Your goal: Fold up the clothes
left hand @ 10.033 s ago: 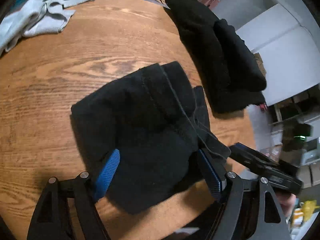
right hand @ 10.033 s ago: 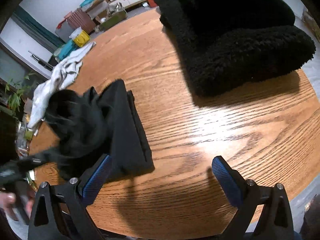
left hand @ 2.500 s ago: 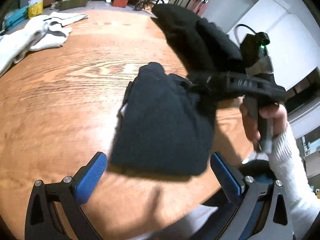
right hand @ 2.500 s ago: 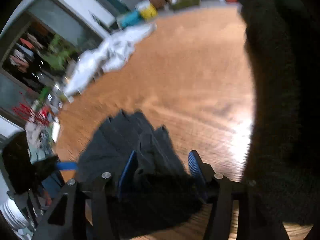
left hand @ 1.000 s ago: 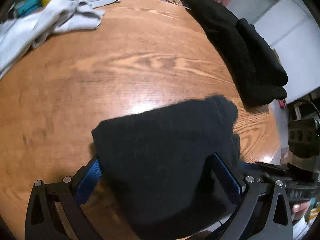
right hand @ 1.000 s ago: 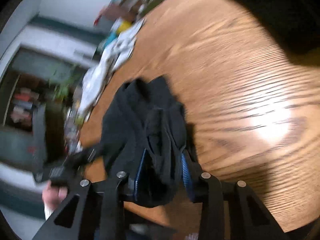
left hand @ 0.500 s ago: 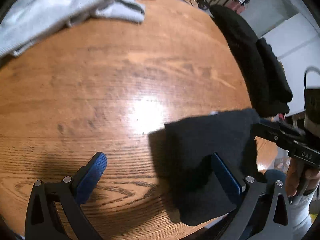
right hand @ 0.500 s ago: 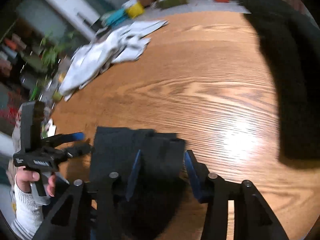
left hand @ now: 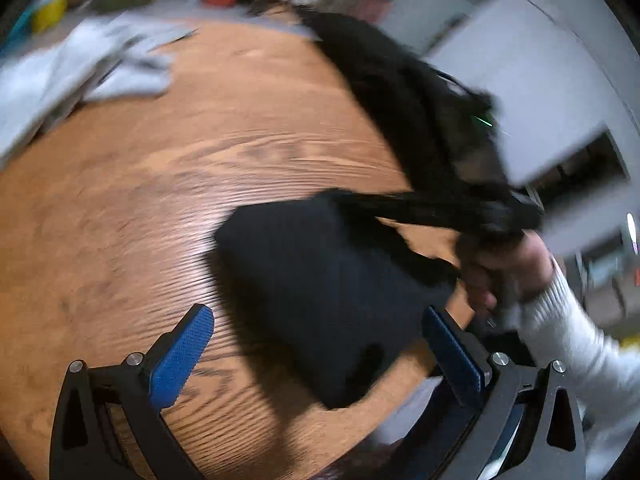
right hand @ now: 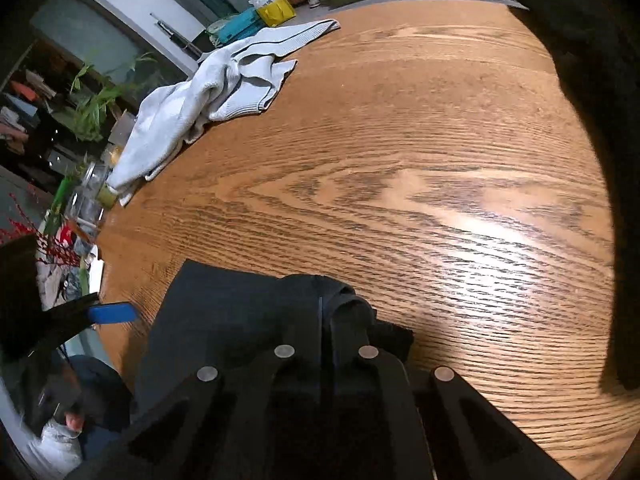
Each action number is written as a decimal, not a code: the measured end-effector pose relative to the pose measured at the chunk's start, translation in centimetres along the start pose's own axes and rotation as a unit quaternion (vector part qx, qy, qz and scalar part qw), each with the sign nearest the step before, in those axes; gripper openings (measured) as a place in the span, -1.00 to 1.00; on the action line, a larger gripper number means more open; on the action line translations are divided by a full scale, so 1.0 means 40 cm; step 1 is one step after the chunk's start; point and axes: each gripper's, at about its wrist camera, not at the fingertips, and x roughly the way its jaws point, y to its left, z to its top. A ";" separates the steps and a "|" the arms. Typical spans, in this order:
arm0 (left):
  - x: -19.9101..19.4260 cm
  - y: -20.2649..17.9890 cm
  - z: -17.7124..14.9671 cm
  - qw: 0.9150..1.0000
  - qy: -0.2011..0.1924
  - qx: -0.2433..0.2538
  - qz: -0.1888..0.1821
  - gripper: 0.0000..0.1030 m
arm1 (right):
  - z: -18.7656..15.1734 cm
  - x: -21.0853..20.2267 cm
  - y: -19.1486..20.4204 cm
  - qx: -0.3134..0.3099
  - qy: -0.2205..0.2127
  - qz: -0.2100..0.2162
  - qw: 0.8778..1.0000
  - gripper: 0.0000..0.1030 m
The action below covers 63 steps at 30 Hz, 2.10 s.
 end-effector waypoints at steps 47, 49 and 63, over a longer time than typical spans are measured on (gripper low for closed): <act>0.009 0.085 -0.119 0.989 0.111 -0.060 0.078 1.00 | -0.202 -0.154 0.139 0.011 -0.006 -0.029 1.000 -0.80; 0.012 0.088 -0.123 0.989 0.114 -0.061 0.074 1.00 | -0.195 -0.183 0.140 0.004 -0.023 -0.017 1.000 -0.95; -0.024 0.071 -0.119 0.991 0.091 -0.016 0.092 1.00 | -0.244 -0.092 0.058 -0.002 -0.012 -0.036 0.999 -1.00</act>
